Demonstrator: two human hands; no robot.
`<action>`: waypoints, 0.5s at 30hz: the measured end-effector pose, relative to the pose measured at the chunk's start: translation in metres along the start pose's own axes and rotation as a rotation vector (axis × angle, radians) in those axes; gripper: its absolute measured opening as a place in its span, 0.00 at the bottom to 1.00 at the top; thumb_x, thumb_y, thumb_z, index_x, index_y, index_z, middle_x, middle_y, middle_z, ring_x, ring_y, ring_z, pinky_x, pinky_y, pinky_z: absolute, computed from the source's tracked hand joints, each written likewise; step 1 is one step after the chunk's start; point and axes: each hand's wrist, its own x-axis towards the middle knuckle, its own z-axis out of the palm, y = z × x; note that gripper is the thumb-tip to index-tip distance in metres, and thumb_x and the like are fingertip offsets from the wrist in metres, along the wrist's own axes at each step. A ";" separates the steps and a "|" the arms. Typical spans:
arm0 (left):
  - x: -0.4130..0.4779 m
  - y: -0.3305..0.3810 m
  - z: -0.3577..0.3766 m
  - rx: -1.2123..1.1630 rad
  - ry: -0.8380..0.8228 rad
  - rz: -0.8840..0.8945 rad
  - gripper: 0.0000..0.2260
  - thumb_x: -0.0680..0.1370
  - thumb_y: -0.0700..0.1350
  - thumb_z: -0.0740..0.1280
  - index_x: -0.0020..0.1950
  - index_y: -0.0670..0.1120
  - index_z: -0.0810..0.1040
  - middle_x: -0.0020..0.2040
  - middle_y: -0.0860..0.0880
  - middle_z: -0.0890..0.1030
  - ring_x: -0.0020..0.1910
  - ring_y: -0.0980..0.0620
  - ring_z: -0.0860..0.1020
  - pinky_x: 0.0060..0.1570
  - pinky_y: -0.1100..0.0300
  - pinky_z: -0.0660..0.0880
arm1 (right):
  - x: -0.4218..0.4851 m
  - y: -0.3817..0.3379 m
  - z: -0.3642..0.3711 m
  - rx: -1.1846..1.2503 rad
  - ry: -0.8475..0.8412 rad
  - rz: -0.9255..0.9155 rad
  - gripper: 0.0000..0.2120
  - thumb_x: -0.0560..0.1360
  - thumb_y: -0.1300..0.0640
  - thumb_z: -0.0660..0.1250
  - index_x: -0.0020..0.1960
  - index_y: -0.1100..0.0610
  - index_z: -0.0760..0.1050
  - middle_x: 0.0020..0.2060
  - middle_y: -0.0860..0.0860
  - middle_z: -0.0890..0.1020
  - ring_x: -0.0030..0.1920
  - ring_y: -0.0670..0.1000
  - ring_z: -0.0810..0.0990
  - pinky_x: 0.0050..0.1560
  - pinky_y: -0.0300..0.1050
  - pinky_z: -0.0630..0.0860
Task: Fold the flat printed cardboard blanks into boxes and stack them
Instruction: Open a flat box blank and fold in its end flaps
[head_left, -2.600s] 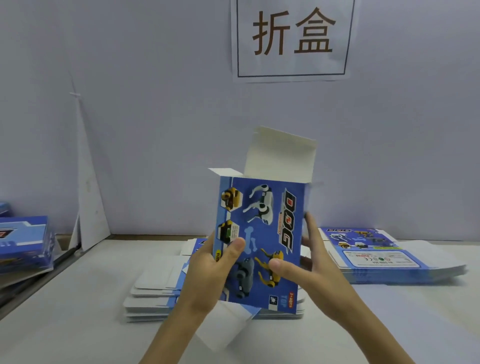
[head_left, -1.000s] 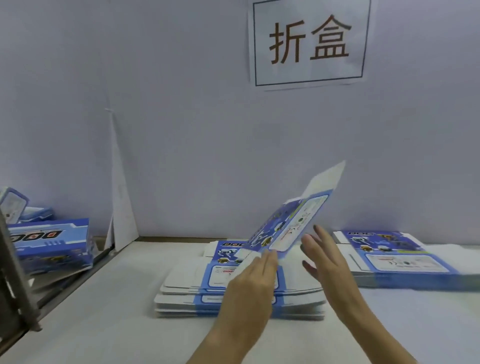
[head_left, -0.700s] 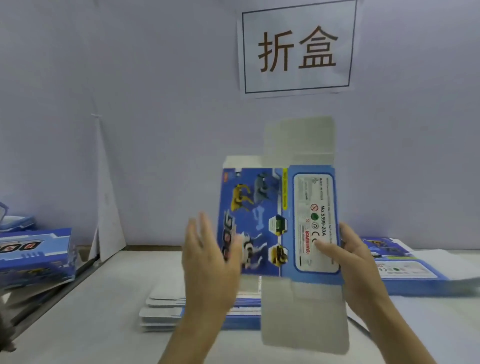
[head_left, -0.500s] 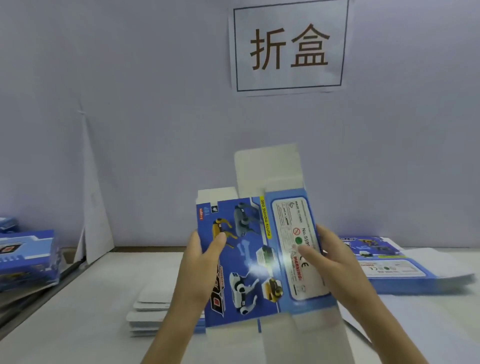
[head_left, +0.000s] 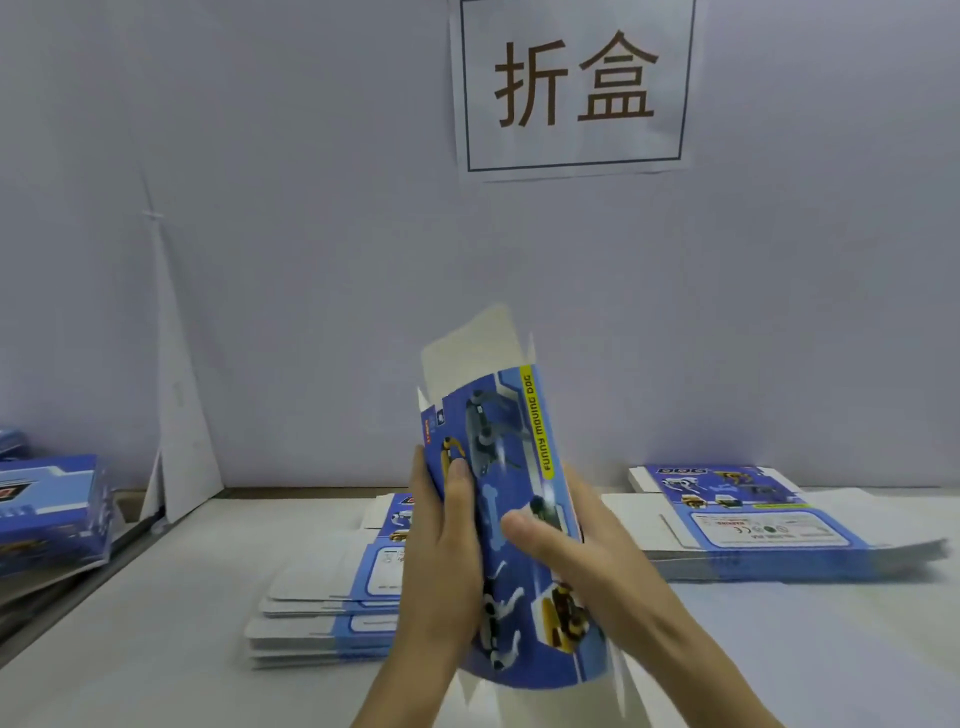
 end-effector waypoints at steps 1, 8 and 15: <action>-0.001 0.000 0.003 -0.007 -0.029 -0.006 0.31 0.69 0.66 0.58 0.71 0.58 0.64 0.53 0.56 0.83 0.48 0.54 0.83 0.40 0.61 0.80 | 0.000 -0.002 0.001 0.006 -0.028 -0.007 0.36 0.56 0.32 0.69 0.63 0.39 0.69 0.50 0.38 0.82 0.50 0.41 0.82 0.44 0.34 0.79; 0.010 0.019 -0.027 -0.082 -0.153 -0.063 0.30 0.65 0.59 0.74 0.65 0.66 0.66 0.54 0.54 0.83 0.49 0.50 0.84 0.38 0.61 0.80 | -0.004 -0.012 -0.033 0.191 0.022 -0.015 0.03 0.67 0.50 0.71 0.39 0.46 0.83 0.36 0.45 0.86 0.38 0.43 0.84 0.33 0.31 0.75; 0.012 0.014 -0.036 0.099 0.141 -0.002 0.21 0.61 0.54 0.74 0.52 0.52 0.76 0.42 0.52 0.85 0.37 0.49 0.84 0.29 0.59 0.80 | -0.001 -0.005 -0.046 0.185 0.136 -0.004 0.09 0.72 0.54 0.64 0.47 0.57 0.80 0.41 0.55 0.86 0.43 0.52 0.86 0.35 0.37 0.79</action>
